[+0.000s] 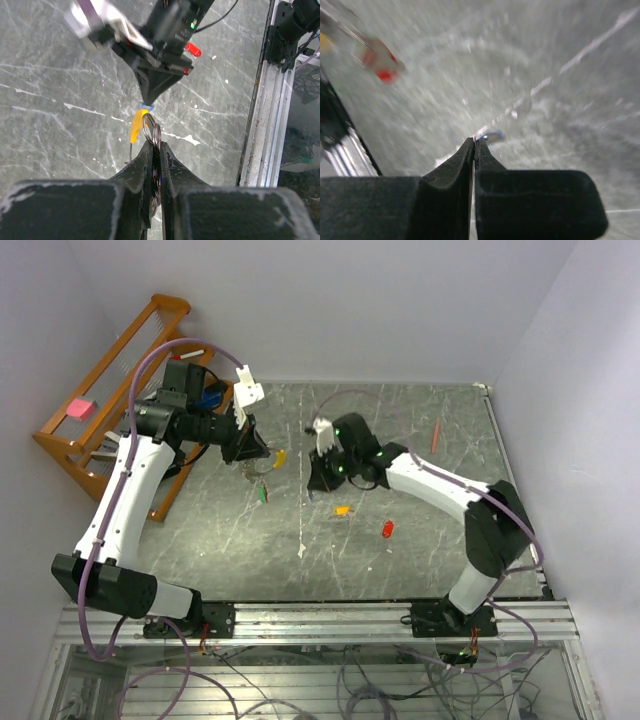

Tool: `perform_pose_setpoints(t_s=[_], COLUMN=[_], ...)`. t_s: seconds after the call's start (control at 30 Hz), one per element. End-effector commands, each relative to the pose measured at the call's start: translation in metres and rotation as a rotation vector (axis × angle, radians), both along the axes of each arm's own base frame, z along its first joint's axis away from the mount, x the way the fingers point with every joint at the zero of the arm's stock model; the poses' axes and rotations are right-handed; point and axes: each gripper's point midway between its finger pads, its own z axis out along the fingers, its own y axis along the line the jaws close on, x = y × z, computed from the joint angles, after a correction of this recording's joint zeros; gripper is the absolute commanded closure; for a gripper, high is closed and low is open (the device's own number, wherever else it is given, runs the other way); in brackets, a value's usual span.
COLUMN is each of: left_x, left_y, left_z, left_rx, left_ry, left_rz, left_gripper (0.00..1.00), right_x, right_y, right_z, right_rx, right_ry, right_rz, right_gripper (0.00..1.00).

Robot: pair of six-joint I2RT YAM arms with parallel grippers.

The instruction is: Put the keys on the keyring

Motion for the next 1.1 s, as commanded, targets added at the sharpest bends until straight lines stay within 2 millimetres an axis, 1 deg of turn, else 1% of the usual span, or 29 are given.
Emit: perform_pose_setpoints(t_s=[0.0,0.1,0.13,0.2,0.3,0.37,0.4,0.5,0.57,0.63,0.73,0.9,0.93,0.97,1.03,1.07], left_x=[-0.006,-0.01,-0.011,-0.01,-0.009,-0.011,-0.013,-0.016,-0.015,-0.012,-0.007,-0.005,-0.006,-0.006,-0.005,-0.005], left_y=[-0.016,-0.025,-0.027,-0.03,-0.03,-0.033,-0.035,-0.039,-0.038,-0.037,-0.035,-0.036,-0.035,-0.034,-0.03,-0.028], left_z=[0.034,0.046,0.05,0.059,0.069,0.072,0.073,0.073,0.071,0.067,0.063,0.06,0.058,0.056,0.053,0.052], left_rx=[-0.048,-0.052,-0.048,-0.048,-0.059,-0.075,-0.086,-0.106,-0.094,-0.072,-0.05,-0.05,-0.048,-0.04,-0.021,-0.012], left_ry=[-0.046,-0.052,-0.056,-0.069,-0.082,-0.072,-0.063,-0.045,-0.051,-0.058,-0.063,-0.061,-0.059,-0.059,-0.067,-0.075], left_rz=[-0.047,-0.058,-0.061,-0.06,-0.047,-0.06,-0.069,-0.088,-0.082,-0.068,-0.046,-0.042,-0.042,-0.039,-0.023,-0.013], left_gripper=[0.93,0.93,0.93,0.93,0.93,0.93,0.93,0.93,0.93,0.93,0.93,0.93,0.93,0.93,0.93,0.93], right_x=[0.023,0.035,0.038,0.043,0.047,0.049,0.049,0.04,0.031,0.017,0.0,-0.015,-0.022,-0.026,-0.031,-0.037], right_y=[0.006,0.005,0.003,0.0,-0.001,-0.003,-0.003,-0.001,0.0,0.0,-0.004,-0.014,-0.015,-0.017,-0.026,-0.027], right_z=[0.108,0.161,0.176,0.201,0.23,0.25,0.256,0.279,0.288,0.297,0.305,0.318,0.317,0.312,0.293,0.283], right_rx=[0.138,0.209,0.232,0.264,0.295,0.322,0.335,0.401,0.433,0.466,0.52,0.623,0.654,0.678,0.716,0.743], right_ry=[-0.148,-0.227,-0.247,-0.277,-0.295,-0.312,-0.315,-0.336,-0.344,-0.366,-0.336,-0.285,-0.255,-0.211,-0.085,-0.014], right_rz=[-0.072,-0.126,-0.148,-0.184,-0.212,-0.24,-0.247,-0.22,-0.181,-0.108,-0.001,0.124,0.178,0.215,0.286,0.326], right_gripper=[1.0,1.0,1.0,1.0,1.0,1.0,1.0,1.0,1.0,1.0,1.0,1.0,1.0,1.0,1.0,1.0])
